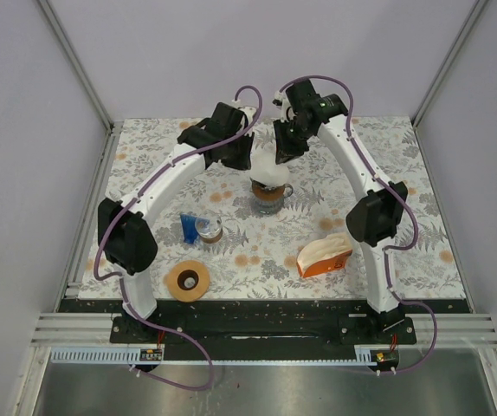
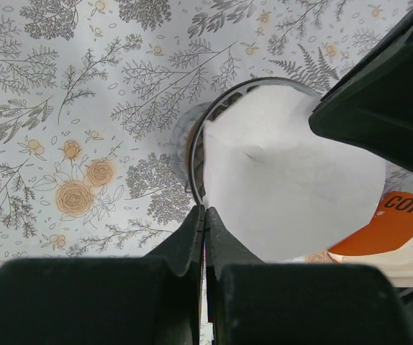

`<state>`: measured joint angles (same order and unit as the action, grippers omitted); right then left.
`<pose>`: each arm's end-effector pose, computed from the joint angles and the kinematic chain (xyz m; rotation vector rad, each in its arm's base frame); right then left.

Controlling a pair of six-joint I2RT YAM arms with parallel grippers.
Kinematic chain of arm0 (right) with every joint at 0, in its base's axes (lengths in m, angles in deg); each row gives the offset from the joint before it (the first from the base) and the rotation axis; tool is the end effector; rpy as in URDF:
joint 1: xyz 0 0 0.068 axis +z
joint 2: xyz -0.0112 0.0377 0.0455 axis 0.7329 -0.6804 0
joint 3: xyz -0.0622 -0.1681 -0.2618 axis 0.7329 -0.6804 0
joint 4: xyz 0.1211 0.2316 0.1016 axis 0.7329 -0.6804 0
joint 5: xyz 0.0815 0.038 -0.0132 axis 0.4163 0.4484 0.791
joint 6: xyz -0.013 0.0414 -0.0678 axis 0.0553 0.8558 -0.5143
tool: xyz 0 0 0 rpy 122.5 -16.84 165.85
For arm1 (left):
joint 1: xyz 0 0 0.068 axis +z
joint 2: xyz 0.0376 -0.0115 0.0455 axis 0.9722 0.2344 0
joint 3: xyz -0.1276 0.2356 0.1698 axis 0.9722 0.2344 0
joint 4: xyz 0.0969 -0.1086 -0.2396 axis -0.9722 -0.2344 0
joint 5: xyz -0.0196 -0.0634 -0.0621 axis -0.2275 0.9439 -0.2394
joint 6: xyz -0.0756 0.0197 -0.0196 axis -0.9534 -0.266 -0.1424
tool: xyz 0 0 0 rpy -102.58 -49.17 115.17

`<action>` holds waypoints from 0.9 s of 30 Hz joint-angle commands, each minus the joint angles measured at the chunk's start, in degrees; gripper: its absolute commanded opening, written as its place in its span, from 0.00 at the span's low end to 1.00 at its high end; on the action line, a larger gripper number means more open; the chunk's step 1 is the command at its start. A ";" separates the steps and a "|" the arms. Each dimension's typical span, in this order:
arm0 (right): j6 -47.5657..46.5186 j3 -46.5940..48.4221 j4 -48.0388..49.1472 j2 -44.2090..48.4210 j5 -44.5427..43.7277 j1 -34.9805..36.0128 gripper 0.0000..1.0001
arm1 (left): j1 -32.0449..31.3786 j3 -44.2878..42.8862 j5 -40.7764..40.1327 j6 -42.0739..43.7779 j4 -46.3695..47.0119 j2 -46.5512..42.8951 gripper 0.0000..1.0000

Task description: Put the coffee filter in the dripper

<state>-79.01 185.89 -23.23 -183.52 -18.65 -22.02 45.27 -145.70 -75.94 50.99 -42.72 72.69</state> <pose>0.4661 0.2372 0.3559 -0.4834 2.5940 0.5251 0.3998 -0.2500 0.3611 0.4327 2.3813 -0.4780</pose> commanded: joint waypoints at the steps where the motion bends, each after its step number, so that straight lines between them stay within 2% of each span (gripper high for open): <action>1: -0.96 1.58 -0.61 -1.09 -2.02 -0.58 0.29 | 0.33 -0.94 -1.41 1.09 0.50 1.01 0.00; 9: -2.36 1.40 2.91 2.68 -4.31 -0.49 0.50 | 0.33 -2.17 -0.97 1.00 0.59 1.62 0.00; 13: -3.07 0.44 5.10 5.58 -5.63 -0.41 0.55 | 0.33 -2.61 -0.79 0.91 0.77 1.89 0.00; 16: -3.24 -4.47 10.45 9.26 -6.33 0.82 0.56 | 0.33 -2.61 -0.79 0.82 0.77 1.89 0.00; 19: -4.03 -14.22 18.89 14.80 -6.60 2.84 0.56 | 0.42 -2.52 -0.71 0.82 0.94 1.80 0.00; 21: -3.25 -20.02 23.46 17.35 -4.50 3.11 0.49 | 0.33 -2.61 -0.71 0.82 0.94 1.72 0.00; 24: -1.05 -25.57 26.20 17.89 -1.68 3.11 0.23 | 0.51 -2.61 -0.62 0.65 1.03 1.80 0.00; 27: 0.53 -27.07 25.24 15.61 1.66 3.11 0.08 | 0.50 -2.78 -0.44 0.38 1.12 1.80 0.00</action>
<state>-80.65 161.45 -2.53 -166.36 -21.64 -19.03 45.42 -145.89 -76.04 51.43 -42.92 74.62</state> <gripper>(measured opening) 0.149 0.016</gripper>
